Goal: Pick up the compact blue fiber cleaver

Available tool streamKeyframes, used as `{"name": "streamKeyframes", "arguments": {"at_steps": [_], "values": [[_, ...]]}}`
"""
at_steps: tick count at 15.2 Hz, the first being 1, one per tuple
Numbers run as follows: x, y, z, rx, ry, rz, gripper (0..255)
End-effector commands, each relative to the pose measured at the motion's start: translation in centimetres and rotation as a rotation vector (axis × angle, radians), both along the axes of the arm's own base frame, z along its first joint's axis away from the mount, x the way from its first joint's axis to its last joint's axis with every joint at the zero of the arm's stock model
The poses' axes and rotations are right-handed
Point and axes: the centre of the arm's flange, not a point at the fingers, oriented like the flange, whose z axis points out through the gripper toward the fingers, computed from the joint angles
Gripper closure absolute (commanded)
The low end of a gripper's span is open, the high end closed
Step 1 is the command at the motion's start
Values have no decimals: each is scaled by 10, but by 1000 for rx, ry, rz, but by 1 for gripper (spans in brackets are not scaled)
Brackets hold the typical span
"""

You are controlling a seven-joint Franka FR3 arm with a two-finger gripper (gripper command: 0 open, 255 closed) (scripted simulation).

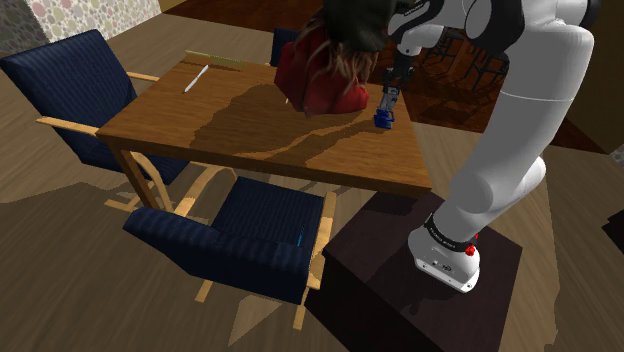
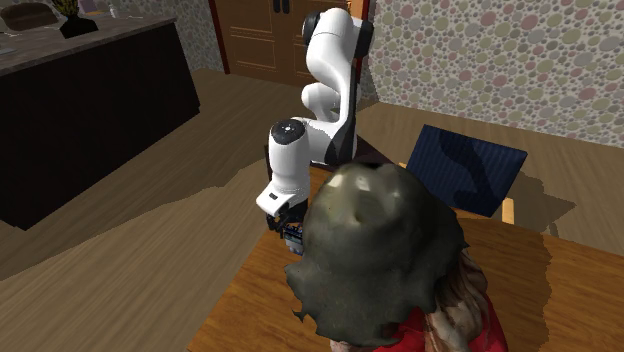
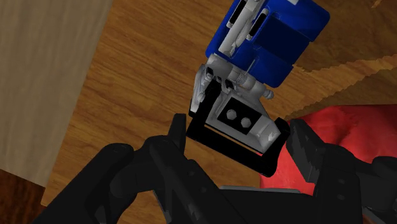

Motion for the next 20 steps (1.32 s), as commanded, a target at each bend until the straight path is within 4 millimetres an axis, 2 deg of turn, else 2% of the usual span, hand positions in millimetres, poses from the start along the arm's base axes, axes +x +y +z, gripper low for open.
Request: {"name": "streamKeyframes", "arguments": {"at_steps": [1,3,18,20], "values": [[0,0,-1,1,1,0,255],[0,0,0,1,1,0,255],[0,0,79,1,1,0,255],[0,0,80,1,1,0,255]]}}
